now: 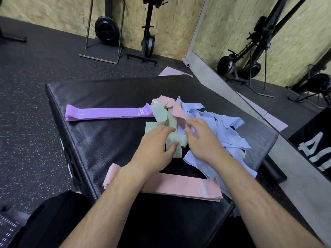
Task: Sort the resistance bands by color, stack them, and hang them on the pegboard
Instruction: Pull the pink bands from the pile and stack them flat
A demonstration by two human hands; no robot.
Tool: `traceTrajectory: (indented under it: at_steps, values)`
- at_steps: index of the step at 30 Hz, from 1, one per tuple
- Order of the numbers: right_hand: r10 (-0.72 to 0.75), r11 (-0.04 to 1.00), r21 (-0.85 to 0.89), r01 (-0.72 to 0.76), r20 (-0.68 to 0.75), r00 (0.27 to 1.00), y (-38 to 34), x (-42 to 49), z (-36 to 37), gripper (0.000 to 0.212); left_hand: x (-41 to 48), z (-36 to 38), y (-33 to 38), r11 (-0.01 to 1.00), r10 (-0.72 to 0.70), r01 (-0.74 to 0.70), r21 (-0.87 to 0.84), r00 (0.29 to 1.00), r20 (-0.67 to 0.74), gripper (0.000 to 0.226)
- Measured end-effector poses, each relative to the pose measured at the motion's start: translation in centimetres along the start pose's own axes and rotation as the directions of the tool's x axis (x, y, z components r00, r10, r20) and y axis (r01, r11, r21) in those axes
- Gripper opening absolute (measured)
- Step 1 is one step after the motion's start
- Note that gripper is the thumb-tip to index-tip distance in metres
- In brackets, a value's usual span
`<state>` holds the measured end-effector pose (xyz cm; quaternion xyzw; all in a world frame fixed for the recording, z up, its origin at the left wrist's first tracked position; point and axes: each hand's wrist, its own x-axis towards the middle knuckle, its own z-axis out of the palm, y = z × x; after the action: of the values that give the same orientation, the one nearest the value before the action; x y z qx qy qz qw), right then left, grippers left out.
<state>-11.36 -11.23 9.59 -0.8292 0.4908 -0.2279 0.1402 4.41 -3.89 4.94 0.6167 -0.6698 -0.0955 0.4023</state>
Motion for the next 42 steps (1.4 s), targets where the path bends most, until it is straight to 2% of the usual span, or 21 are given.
traceTrajectory:
  at_steps: [4, 7, 12, 16, 19, 21, 25, 29, 32, 37, 42]
  values:
    - [0.026, 0.98, 0.199, -0.028, 0.01, 1.0, -2.4, -3.5, -1.0, 0.02, -0.5, 0.2, 1.7, 0.948, -0.083, 0.081, -0.309, 0.996, 0.007, 0.03]
    - [0.057, 0.94, 0.335, -0.067, 0.04, 0.998, -3.8, -5.5, -1.1, 0.025, -1.2, 0.1, 2.3, 0.845, -0.122, 0.131, -0.518, 0.991, 0.052, 0.039]
    - [0.075, 0.866, 0.491, -0.093, 0.056, 0.996, -4.9, -7.2, -0.5, 0.026, -2.6, -0.6, 2.2, 0.82, -0.195, 0.14, -0.555, 0.98, -0.042, 0.025]
    - [0.031, 0.841, 0.538, -0.052, 0.049, 0.998, -5.0, -7.2, 0.2, 0.032, -3.9, -1.7, 1.1, 0.894, -0.211, 0.139, -0.426, 0.969, -0.126, 0.022]
    - [-0.076, 0.936, 0.343, 0.075, -0.01, 0.997, -4.3, -6.5, 0.8, 0.037, -4.6, -2.6, 0.7, 0.892, -0.224, 0.147, -0.427, 0.965, -0.136, 0.026]
    - [-0.172, 0.959, 0.237, 0.153, 0.059, 0.983, -4.2, -5.7, 1.2, 0.042, -5.1, -3.3, 0.7, 0.898, -0.2, 0.121, -0.423, 0.969, -0.146, 0.028]
    - [-0.213, 0.962, 0.218, 0.162, 0.238, 0.947, -4.9, -4.2, 1.7, 0.023, -5.9, -4.8, 0.6, 0.875, -0.183, 0.106, -0.472, 0.976, -0.12, 0.03]
    - [-0.25, 0.952, 0.233, 0.199, 0.213, 0.945, -5.6, -3.5, 1.9, 0.007, -5.8, -5.4, -0.9, 0.907, -0.208, 0.149, -0.394, 0.972, -0.11, 0.012]
    - [-0.3, 0.942, 0.231, 0.244, 0.247, 0.922, -5.8, -3.1, 1.8, 0.009, -5.5, -5.8, -1.7, 0.903, -0.25, 0.187, -0.387, 0.961, -0.12, 0.012]
    - [-0.295, 0.955, 0.07, 0.288, 0.308, 0.904, -4.7, -1.9, 1.1, 0.009, -5.4, -6.6, -2.2, 0.895, -0.28, 0.209, -0.395, 0.951, -0.131, 0.016]
    - [-0.173, 0.951, -0.174, 0.254, 0.38, 0.909, -2.1, -0.9, -0.2, 0.022, -5.0, -7.3, -3.5, 0.866, -0.341, 0.238, -0.441, 0.925, -0.17, 0.018]
